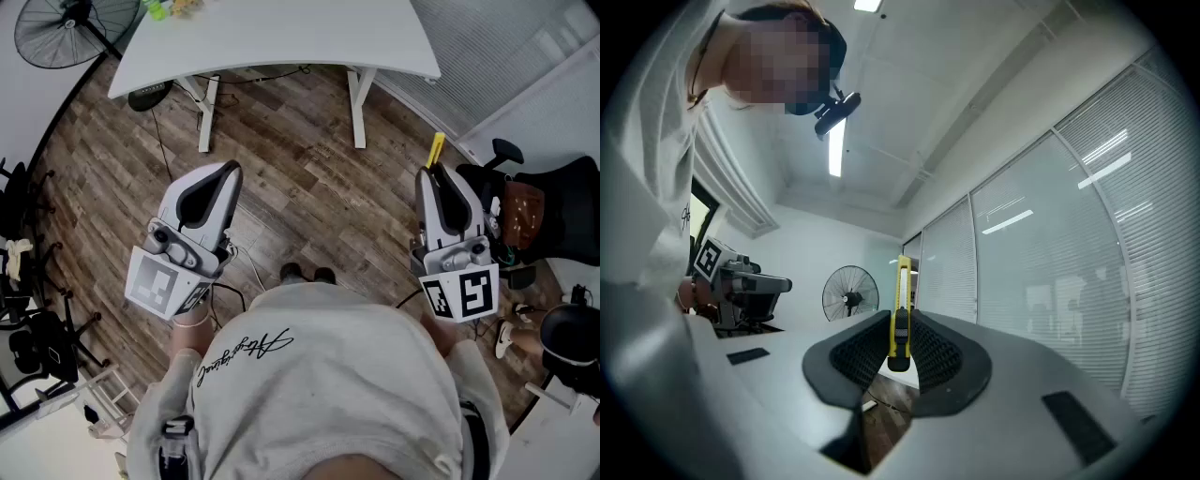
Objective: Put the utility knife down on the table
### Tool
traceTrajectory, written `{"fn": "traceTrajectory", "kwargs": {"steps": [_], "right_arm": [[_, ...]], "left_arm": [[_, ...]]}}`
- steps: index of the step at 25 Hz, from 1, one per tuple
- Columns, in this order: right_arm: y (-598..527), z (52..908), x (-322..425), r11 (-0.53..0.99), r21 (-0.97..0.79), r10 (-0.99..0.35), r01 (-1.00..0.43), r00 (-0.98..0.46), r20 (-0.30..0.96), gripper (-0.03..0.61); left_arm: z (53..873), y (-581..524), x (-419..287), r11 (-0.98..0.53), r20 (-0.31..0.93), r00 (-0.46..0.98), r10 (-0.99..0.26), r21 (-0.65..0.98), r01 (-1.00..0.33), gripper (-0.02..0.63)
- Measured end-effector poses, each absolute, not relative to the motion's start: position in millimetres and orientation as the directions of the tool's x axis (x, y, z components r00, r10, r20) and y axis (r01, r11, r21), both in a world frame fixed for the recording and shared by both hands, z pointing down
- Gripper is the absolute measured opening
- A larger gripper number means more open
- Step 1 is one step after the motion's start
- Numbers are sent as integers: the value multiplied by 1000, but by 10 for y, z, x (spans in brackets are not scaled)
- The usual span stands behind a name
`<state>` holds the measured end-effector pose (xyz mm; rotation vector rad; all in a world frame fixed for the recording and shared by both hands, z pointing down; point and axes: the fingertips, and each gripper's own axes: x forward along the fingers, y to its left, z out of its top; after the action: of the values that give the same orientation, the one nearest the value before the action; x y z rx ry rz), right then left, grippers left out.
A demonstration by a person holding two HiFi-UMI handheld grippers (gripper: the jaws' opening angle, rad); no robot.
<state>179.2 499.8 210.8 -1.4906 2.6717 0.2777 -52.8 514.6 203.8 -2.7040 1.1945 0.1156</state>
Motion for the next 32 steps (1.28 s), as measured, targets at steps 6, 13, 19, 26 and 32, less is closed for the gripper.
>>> {"fn": "traceTrajectory", "kwargs": {"steps": [6,13,19,26,32], "right_arm": [[4968,2114,1817,511,122,-838,-851,-525,-147,66],[4952,2132,1770,519,123,-833,-846,-533,-146,66],[4953,2111,1800,517,103,-832,-850,-527,-176,67],[5105,2097,1650,521,99,-826,-848,-530,-193,67],[5126,2115,1468,531,99,-821,-841,-540,-187,67]], "left_arm": [[2032,5130,-527,-656,-139,671,-728,-141,-742,-3],[2030,5120,-549,-648,-139,663,-736,-141,-748,-3],[2038,5123,-545,-649,-136,663,-736,-139,-748,-3],[2028,5283,-709,-640,-145,656,-741,-142,-755,-3],[2056,5331,-896,-631,-149,646,-749,-139,-763,-3]]}}
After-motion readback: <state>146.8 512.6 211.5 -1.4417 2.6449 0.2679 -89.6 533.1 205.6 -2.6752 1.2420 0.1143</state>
